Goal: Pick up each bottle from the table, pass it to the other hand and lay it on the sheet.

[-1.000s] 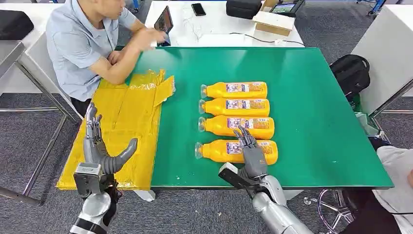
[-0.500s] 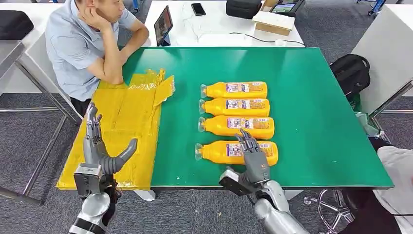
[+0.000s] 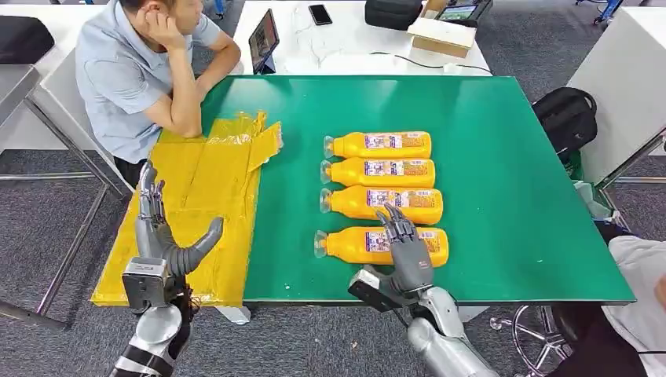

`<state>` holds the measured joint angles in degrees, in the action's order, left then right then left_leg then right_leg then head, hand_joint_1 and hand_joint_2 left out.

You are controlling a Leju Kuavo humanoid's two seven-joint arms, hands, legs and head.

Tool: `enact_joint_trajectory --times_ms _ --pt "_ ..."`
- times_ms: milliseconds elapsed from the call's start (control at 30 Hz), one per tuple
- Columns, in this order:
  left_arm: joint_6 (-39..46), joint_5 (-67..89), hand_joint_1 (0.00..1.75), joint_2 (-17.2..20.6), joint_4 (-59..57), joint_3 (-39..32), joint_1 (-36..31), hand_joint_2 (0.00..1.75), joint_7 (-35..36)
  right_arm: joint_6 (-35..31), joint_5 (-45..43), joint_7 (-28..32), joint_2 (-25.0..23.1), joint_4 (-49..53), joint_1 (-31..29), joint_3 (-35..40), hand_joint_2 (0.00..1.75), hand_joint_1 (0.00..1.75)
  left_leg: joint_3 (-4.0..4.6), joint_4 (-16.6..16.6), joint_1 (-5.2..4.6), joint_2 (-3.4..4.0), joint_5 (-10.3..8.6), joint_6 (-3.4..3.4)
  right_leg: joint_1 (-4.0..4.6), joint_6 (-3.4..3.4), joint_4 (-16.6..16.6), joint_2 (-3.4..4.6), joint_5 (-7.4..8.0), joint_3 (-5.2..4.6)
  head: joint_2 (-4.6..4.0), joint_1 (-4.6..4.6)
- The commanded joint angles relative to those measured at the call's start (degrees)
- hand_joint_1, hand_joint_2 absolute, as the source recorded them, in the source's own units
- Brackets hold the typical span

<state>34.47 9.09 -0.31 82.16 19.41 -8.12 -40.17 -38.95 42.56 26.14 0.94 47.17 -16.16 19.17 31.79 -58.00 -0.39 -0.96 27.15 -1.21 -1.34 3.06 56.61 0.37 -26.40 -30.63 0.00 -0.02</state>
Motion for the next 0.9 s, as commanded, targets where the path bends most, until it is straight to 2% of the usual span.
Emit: enact_joint_trajectory --times_ms 33,167,400,533,700,833,900 --pt "-1.00 0.46 0.00 0.32 -3.43 -1.09 -0.32 1.75 0.17 2.19 2.48 -5.23 2.84 -5.59 -0.92 1.16 1.75 0.00 -0.04 0.04 0.03 0.00 -0.03 0.06 0.04 -0.09 -0.05 -0.06 0.03 0.05 0.00 -0.02" --pt "-1.65 1.70 0.00 -0.37 -4.82 -1.33 -0.77 1.75 0.17 5.40 3.19 -7.97 4.11 -2.42 1.58 0.47 1.75 0.00 -0.03 0.02 0.03 -0.01 -0.02 0.04 0.04 -0.07 -0.05 -0.06 0.01 0.04 0.00 0.00" --pt "-1.75 1.71 0.00 -0.67 -5.33 -1.00 -1.34 1.75 0.17 3.97 6.08 -9.77 4.32 -2.42 1.89 0.77 1.75 0.00 -0.06 0.02 0.09 -0.05 -0.07 0.08 0.10 -0.13 -0.10 -0.15 0.06 0.10 0.00 0.00" --pt "-1.38 1.99 0.00 -0.71 -5.41 -1.01 -1.09 1.75 0.17 1.22 12.56 -14.90 5.30 -1.10 2.47 1.09 1.75 0.00 -0.07 0.00 0.08 -0.08 -0.06 0.06 0.09 -0.10 -0.09 -0.17 0.05 0.11 0.00 0.00" --pt "-2.06 1.77 0.00 -1.11 -4.25 -2.20 0.29 1.75 0.17 3.02 21.41 -24.55 7.38 4.45 5.38 -0.26 1.75 0.00 -0.07 0.00 0.08 -0.07 -0.06 0.07 0.10 -0.11 -0.10 -0.17 0.06 0.12 0.00 0.00" --pt "-2.06 1.77 0.00 -1.11 -4.25 -2.20 0.29 1.75 0.17 3.02 21.41 -24.55 7.38 4.45 5.38 -0.26 1.75 0.00 -0.11 0.00 0.06 -0.06 -0.05 0.05 0.07 -0.09 -0.08 -0.15 0.05 0.13 0.00 -0.02" --pt "-2.07 2.10 0.00 -1.21 -4.14 -2.39 0.49 1.75 0.17 3.32 24.32 -27.30 8.06 6.09 6.02 -1.04 1.75 0.00 -0.08 0.01 0.09 -0.05 -0.07 0.07 0.11 -0.11 -0.11 -0.15 0.08 0.12 0.00 0.00"
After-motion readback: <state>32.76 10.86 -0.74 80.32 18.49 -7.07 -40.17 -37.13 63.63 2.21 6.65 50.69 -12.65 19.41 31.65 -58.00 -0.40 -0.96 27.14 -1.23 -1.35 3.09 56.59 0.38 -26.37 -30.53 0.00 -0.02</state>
